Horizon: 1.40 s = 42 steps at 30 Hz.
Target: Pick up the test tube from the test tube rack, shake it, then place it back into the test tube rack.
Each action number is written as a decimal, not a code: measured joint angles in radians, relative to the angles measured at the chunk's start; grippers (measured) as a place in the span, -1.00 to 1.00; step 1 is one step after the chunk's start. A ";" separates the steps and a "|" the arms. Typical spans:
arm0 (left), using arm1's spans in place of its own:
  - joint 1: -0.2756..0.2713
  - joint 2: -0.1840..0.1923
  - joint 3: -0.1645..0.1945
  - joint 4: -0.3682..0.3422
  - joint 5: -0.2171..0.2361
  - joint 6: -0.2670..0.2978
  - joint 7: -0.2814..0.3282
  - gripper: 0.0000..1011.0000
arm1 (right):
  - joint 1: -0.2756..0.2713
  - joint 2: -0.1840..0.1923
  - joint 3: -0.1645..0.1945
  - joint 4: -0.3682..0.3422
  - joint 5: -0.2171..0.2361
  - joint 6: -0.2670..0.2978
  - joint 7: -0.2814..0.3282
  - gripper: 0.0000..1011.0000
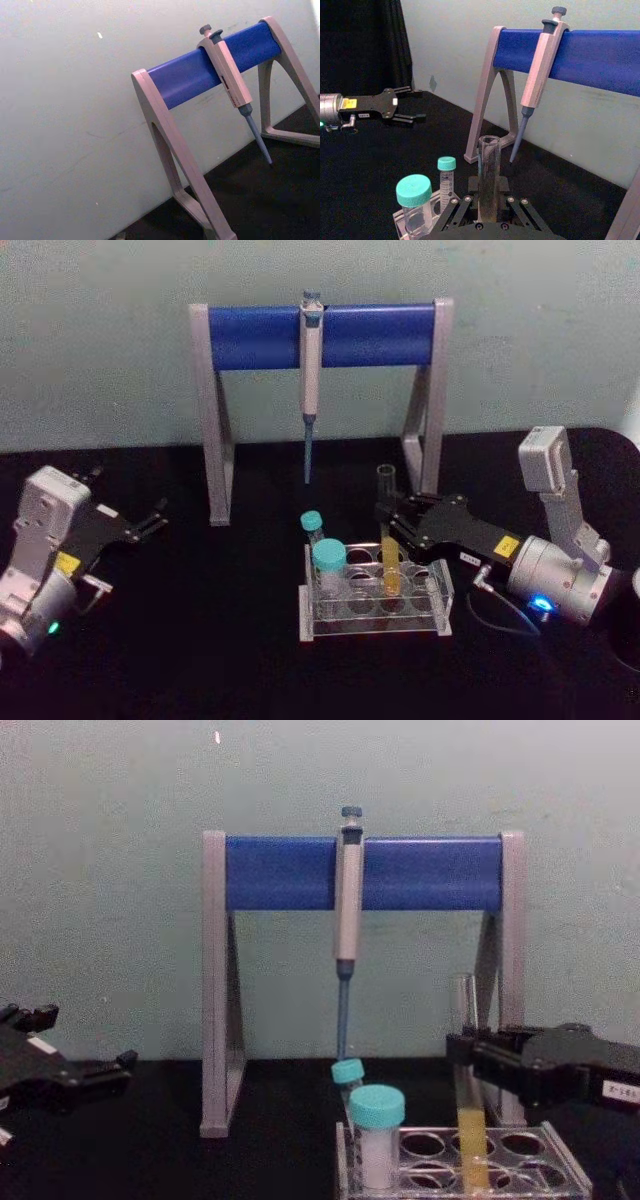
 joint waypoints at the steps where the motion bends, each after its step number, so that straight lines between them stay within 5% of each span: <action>1: 0.000 0.000 0.000 0.000 0.000 0.000 0.000 0.98 | 0.000 0.000 0.000 0.000 0.000 0.000 0.000 -0.55; 6: 0.000 0.000 0.000 0.000 0.000 0.000 0.000 0.98 | 0.000 0.000 0.000 0.000 0.000 0.000 0.000 -0.50; 31: 0.000 0.000 0.000 0.000 0.000 0.000 0.000 0.98 | 0.000 0.000 0.000 0.000 0.001 -0.001 0.001 0.98; 42: 0.000 0.000 0.000 0.000 0.000 0.000 0.000 0.98 | -0.031 0.011 0.028 -0.053 0.005 -0.046 -0.011 0.98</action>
